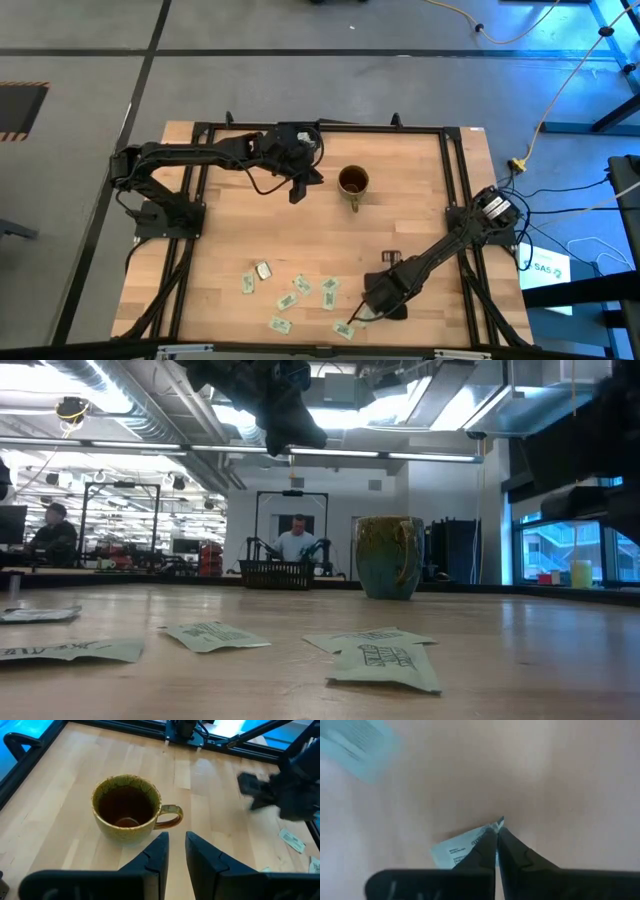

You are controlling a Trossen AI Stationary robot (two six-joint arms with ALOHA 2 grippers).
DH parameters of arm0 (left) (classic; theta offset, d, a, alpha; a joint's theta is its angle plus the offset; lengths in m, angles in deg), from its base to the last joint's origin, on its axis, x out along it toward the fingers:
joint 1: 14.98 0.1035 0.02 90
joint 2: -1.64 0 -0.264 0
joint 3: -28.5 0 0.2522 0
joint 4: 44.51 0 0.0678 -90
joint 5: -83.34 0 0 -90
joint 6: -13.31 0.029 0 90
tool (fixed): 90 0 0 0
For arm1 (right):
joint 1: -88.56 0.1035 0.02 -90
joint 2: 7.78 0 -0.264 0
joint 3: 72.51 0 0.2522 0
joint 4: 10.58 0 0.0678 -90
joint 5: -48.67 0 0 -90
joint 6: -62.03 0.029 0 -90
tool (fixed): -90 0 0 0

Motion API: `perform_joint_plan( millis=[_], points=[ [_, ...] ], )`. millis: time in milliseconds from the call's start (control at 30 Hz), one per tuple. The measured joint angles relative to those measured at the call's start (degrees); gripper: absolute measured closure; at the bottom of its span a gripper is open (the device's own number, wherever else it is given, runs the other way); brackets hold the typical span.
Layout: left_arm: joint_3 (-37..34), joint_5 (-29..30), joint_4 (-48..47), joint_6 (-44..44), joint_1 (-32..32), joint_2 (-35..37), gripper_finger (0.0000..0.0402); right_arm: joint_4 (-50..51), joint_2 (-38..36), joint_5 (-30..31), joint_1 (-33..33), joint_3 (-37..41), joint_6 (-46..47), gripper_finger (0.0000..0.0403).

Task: Pick and place Stevia / Truvia into bins
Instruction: Put the stevia packet into the black container

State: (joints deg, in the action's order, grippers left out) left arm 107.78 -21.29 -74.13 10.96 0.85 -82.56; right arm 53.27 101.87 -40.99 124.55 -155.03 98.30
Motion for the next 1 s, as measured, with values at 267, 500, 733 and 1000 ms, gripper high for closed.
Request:
perform_joint_plan(
  millis=[267, 500, 733, 1000],
  points=[
    [0.0, -0.4, 0.3, -1.3, 0.0, 0.0, 0.0343, 8.8, -10.6, 10.7, -2.2, 0.1, 6.9, 0.0401],
    [0.0, -0.4, 3.1, 2.5, -1.9, 0.0, 0.0343, 4.9, -24.9, 25.1, -8.6, -0.1, 9.1, 0.0401],
    [0.0, 0.4, 9.7, -5.4, -4.5, 0.0, 0.0343, -2.1, -31.2, 45.8, -16.6, -0.2, -3.0, 0.0401],
    [0.0, 7.9, 12.8, -13.1, -5.4, 0.0, 0.0313, -21.9, -28.8, 47.3, -25.6, -0.2, -31.1, 0.0401]
  ],
)
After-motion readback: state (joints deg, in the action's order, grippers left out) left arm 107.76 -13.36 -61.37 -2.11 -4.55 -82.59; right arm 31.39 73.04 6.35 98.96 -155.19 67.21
